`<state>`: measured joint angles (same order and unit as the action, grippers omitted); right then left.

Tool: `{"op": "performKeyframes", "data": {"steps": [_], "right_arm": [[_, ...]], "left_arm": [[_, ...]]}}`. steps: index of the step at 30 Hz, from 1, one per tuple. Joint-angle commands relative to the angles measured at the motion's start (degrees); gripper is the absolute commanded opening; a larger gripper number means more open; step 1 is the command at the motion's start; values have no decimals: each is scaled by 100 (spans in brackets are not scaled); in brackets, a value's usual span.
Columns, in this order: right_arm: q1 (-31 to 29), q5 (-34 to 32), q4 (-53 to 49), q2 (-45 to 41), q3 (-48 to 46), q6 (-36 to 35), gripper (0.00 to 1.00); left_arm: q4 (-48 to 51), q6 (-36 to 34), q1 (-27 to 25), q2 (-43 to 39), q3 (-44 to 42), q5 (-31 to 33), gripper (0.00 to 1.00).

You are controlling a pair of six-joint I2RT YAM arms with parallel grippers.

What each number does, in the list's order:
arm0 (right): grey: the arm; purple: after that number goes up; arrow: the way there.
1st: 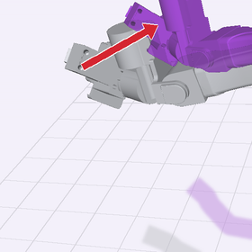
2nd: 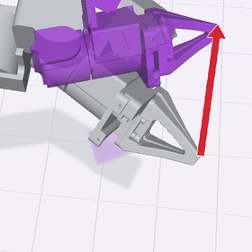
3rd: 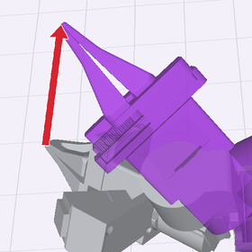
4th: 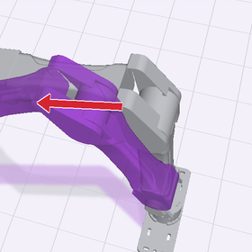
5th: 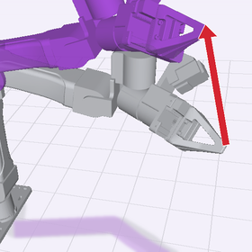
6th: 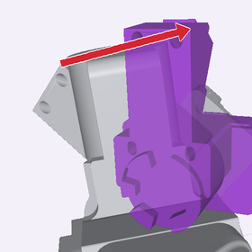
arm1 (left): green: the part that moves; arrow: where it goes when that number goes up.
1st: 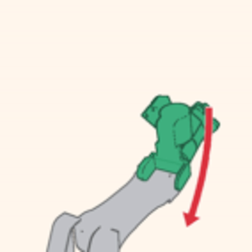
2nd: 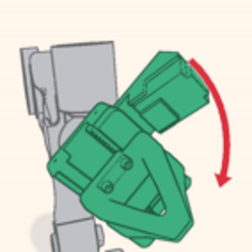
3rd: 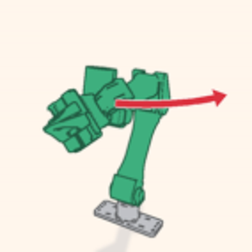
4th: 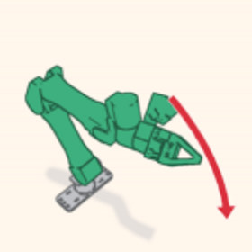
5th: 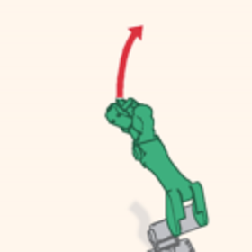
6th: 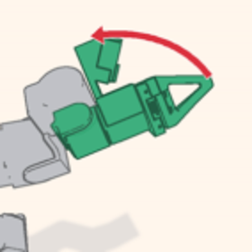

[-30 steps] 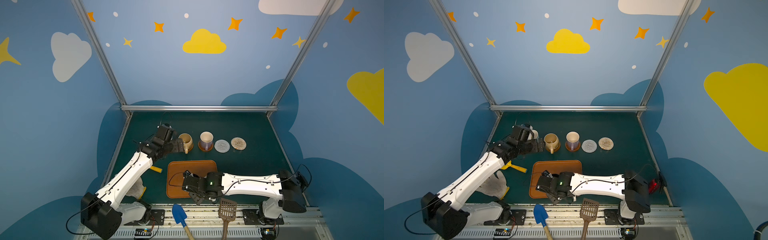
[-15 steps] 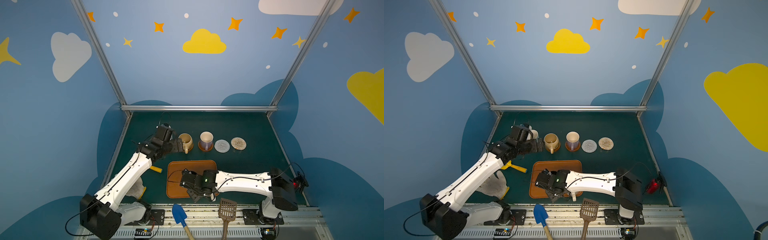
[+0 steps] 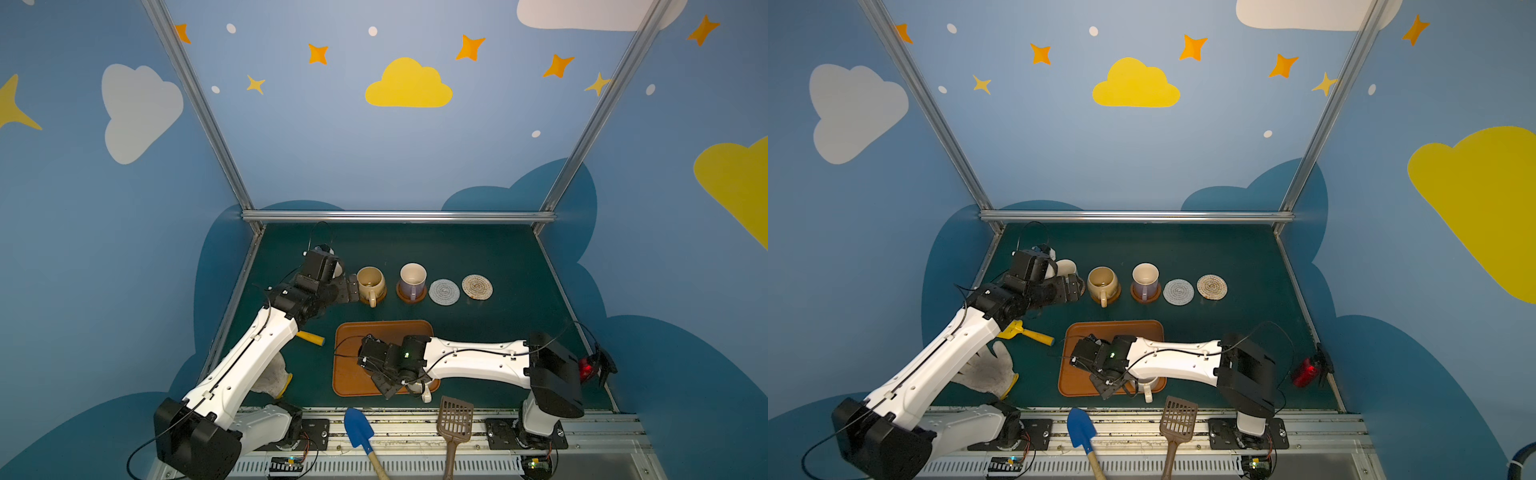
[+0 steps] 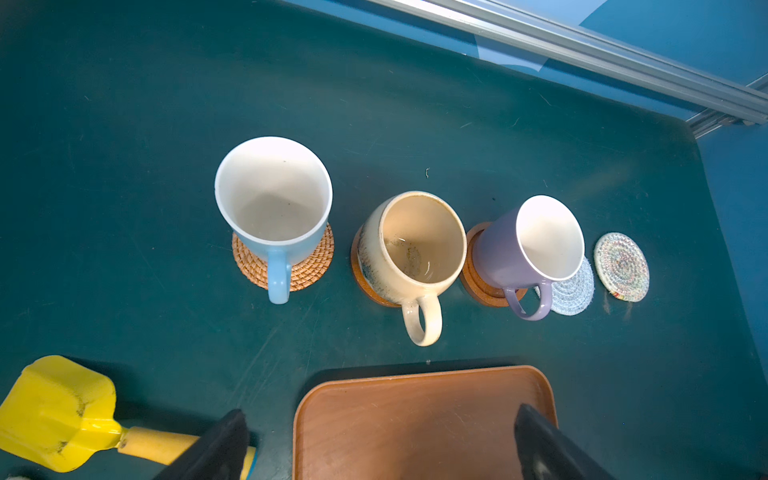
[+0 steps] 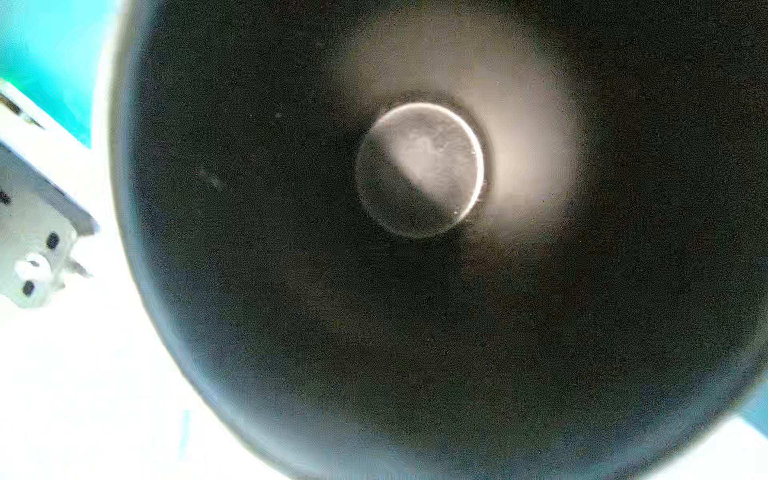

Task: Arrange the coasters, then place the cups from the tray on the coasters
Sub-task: 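Grasp the black mug rim with the right gripper and lift it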

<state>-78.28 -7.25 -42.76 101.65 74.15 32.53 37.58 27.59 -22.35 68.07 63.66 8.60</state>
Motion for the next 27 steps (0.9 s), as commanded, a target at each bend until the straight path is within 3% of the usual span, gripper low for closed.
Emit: {"op": "performKeyframes", "data": {"steps": [1,5,27], "right_arm": [[30,-107,130,-13,266,-157,5],[71,-127,61,-12,373,-216,0],[660,-308,-177,-1273,487,-248,0]], "left_arm": [[109,-138,91,-109,-95,36,99],[118,-149,176,-148,-133,-31,99],[-9,-235,271,-70,80,-312,99]]}}
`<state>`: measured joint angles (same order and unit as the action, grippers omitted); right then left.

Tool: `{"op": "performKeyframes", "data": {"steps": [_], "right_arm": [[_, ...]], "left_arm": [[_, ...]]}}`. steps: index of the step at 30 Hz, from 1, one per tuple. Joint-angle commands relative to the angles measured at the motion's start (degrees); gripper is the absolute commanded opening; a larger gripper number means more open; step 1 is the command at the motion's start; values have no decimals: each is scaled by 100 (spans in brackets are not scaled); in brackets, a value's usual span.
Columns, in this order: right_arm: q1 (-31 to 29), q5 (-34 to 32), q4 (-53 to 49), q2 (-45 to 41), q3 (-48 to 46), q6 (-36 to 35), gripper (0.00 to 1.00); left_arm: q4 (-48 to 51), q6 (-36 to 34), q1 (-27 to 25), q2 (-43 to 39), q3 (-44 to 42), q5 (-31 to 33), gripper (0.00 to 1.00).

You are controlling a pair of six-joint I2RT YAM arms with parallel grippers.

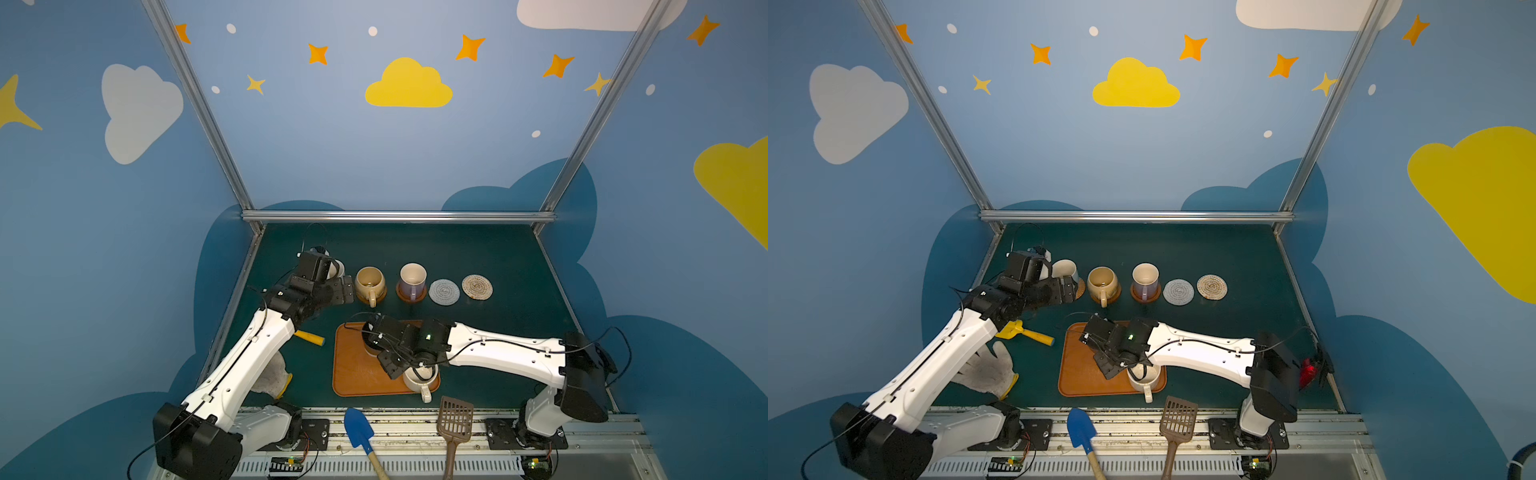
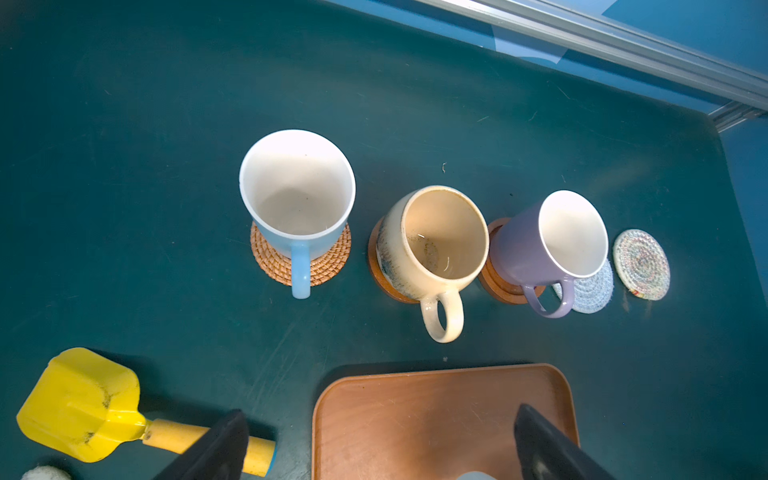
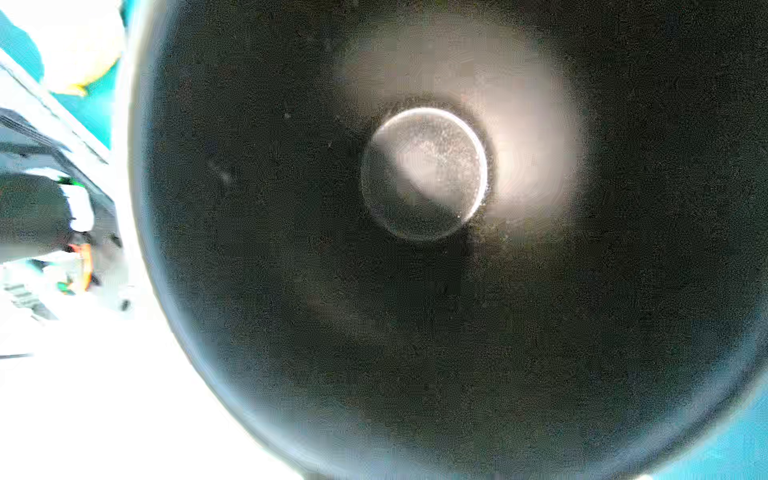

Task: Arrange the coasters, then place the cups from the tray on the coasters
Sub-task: 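Grasp the black mug rim with the right gripper and lift it, then carry the black mug to the grey coaster beside the lavender mug with the right gripper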

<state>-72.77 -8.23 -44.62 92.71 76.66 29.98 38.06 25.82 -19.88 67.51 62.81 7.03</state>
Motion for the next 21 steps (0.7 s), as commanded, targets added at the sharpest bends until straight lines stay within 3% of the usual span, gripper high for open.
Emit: {"op": "performKeyframes", "data": {"steps": [1,9,21], "right_arm": [[147,-243,-25,-492,219,15,0],[750,-688,-649,-1366,264,61,0],[2632,-377,-1050,-1862,235,-407,0]], "left_arm": [[-58,-50,24,4,192,-166,99],[-294,10,-53,70,492,-655,99],[-1231,-19,-868,420,1144,-1827,100]]}}
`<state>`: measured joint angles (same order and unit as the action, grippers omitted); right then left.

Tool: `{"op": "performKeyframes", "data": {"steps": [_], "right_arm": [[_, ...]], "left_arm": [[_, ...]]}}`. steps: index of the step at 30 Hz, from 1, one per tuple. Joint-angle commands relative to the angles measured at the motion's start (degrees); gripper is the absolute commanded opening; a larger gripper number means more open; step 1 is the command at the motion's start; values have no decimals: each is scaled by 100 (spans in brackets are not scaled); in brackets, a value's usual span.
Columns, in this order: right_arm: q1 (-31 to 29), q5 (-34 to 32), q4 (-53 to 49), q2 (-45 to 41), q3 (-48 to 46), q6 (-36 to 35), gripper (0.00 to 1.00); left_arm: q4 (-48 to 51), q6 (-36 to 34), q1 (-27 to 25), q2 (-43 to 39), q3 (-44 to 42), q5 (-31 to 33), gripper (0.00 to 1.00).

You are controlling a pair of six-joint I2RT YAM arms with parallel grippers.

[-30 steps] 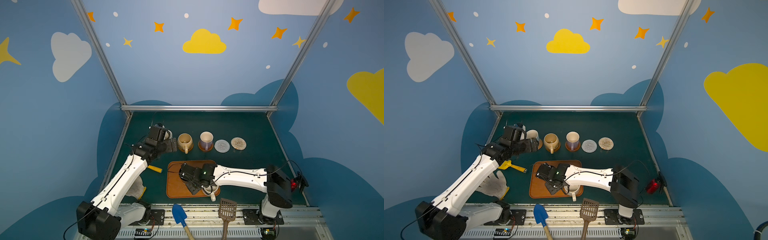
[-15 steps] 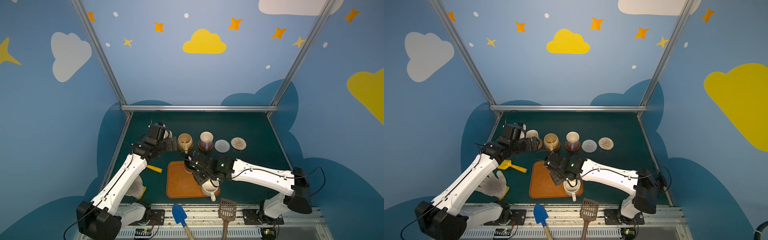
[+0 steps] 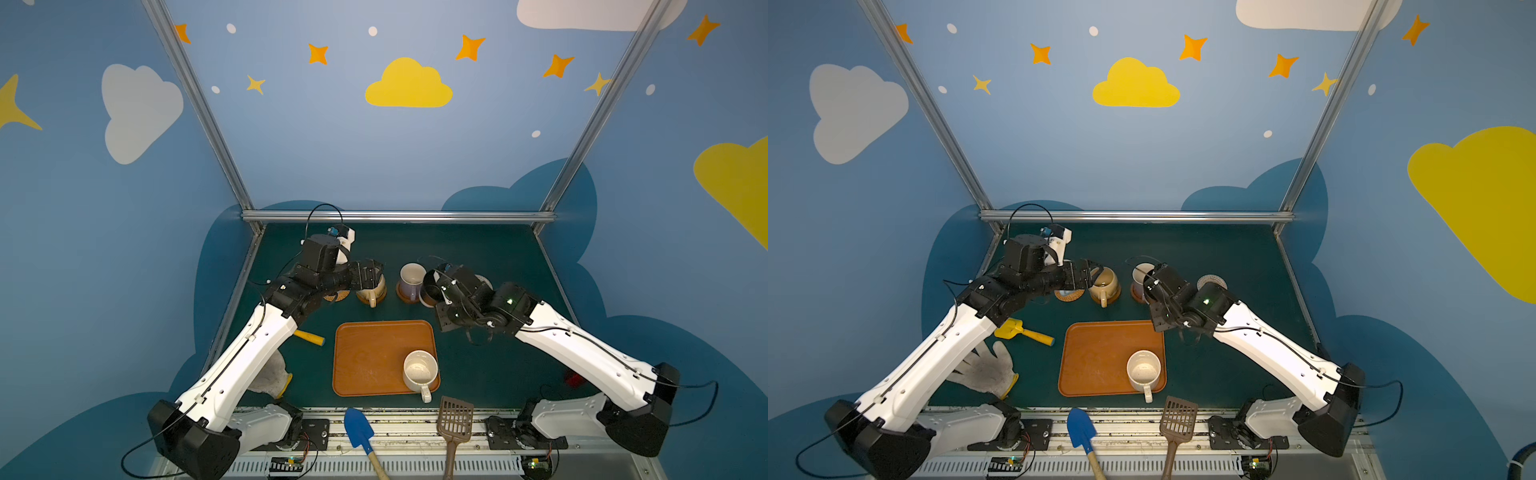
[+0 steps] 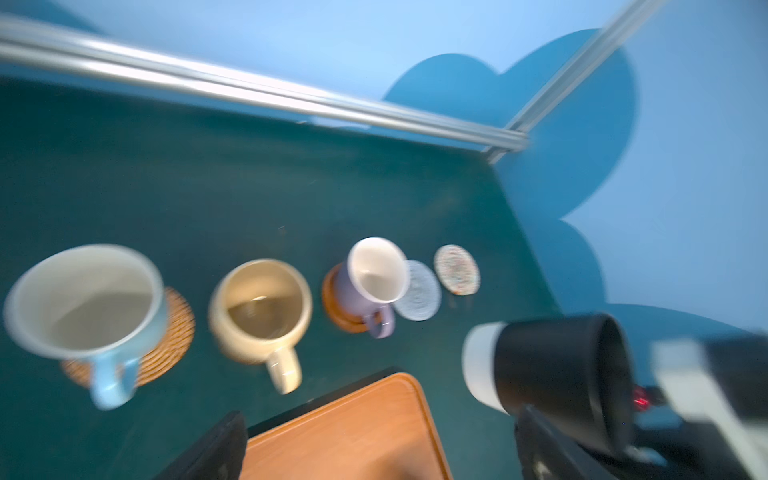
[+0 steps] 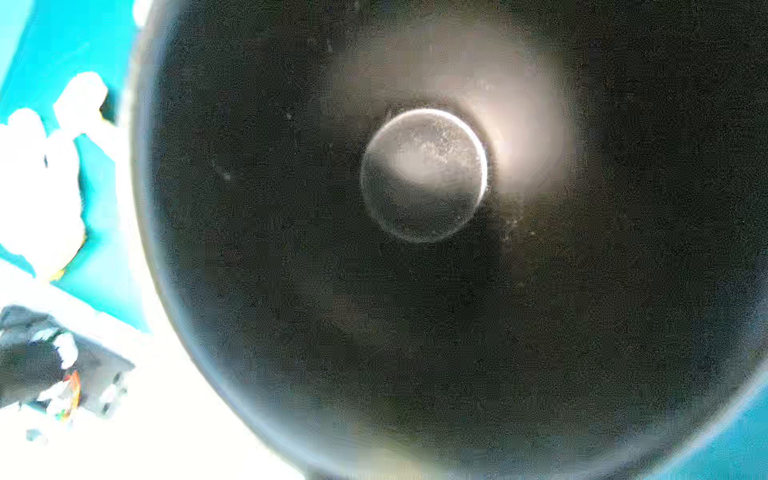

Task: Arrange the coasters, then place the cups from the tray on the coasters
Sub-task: 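Carry the black mug to the grey coaster beside the lavender mug with the right gripper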

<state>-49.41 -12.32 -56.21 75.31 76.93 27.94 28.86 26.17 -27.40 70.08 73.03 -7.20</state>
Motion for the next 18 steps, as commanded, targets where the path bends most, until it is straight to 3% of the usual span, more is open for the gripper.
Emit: {"op": "performKeyframes", "data": {"steps": [1,8,18], "right_arm": [[433,60,203,-131,178,-238,0],[1396,715,604,386,116,-228,0],[1983,914,804,1671,380,-528,0]], "left_arm": [[-342,-67,-196,250,169,-470,100],[-137,-74,-629,936,611,-249,100],[-61,119,-920,1529,845,-92,100]]}}
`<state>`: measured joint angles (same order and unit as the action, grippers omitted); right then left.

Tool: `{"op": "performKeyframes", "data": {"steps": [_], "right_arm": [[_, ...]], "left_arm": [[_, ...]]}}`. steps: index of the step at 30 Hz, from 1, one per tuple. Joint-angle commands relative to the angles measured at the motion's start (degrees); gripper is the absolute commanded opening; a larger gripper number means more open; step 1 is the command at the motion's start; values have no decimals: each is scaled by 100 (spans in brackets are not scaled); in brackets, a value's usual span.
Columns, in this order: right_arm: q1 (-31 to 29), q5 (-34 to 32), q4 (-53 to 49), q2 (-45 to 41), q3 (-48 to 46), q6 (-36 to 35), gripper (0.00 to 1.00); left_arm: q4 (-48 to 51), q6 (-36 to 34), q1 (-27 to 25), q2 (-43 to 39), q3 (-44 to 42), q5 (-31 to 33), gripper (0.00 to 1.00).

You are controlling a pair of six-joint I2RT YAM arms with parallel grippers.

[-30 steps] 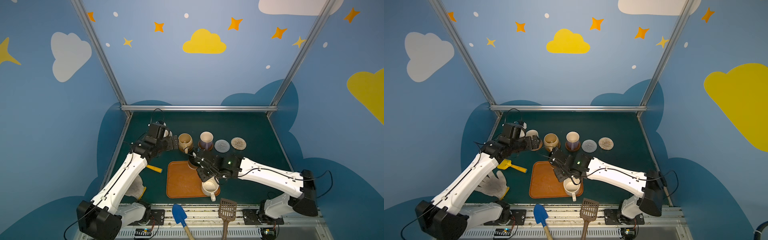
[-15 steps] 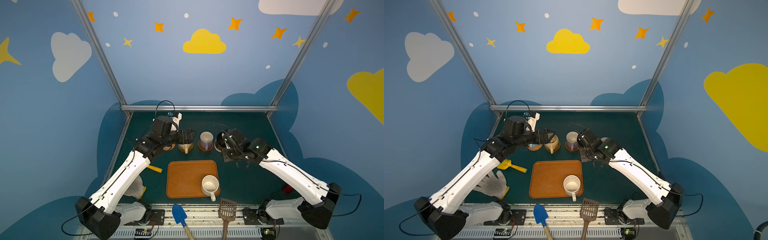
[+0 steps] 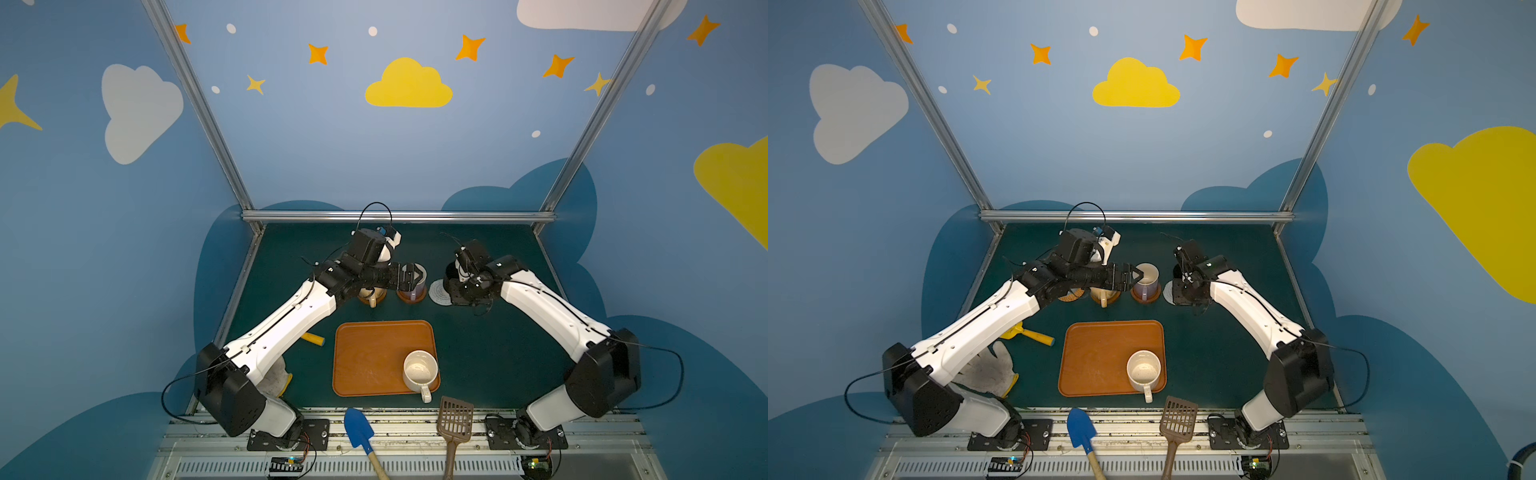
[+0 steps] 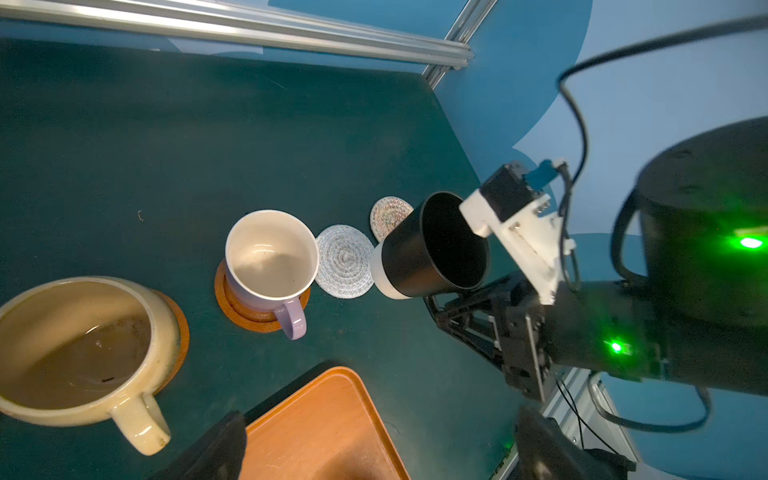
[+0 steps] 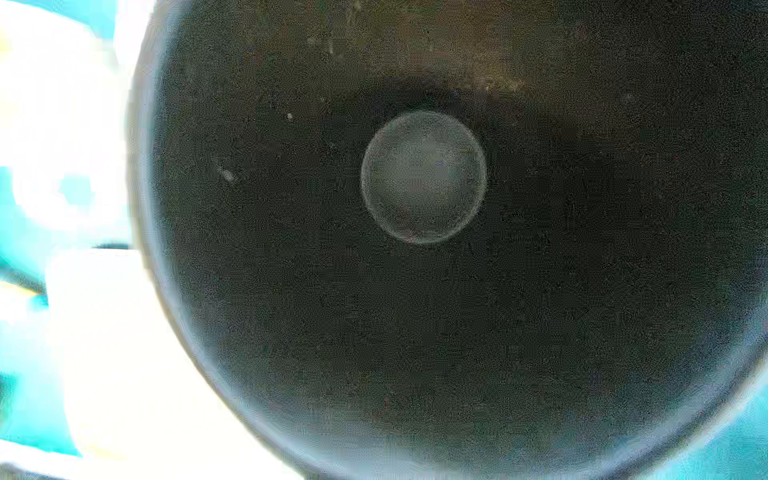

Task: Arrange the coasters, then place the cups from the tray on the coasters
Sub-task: 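Carry the black mug to the grey coaster beside the lavender mug with the right gripper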

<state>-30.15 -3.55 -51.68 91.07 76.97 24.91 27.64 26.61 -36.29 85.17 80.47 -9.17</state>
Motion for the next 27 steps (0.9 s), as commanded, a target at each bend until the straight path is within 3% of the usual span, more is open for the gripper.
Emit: {"op": "performKeyframes", "data": {"steps": [1,12,27], "right_arm": [[83,41,343,218,432,-244,0],[132,-47,356,1243,870,-342,0],[134,-237,871,1561,541,-259,0]], "left_arm": [[69,91,-27,35,92,115,100],[150,65,-35,18,-113,257,100],[-21,116,-37,185,-254,76,100]]}}
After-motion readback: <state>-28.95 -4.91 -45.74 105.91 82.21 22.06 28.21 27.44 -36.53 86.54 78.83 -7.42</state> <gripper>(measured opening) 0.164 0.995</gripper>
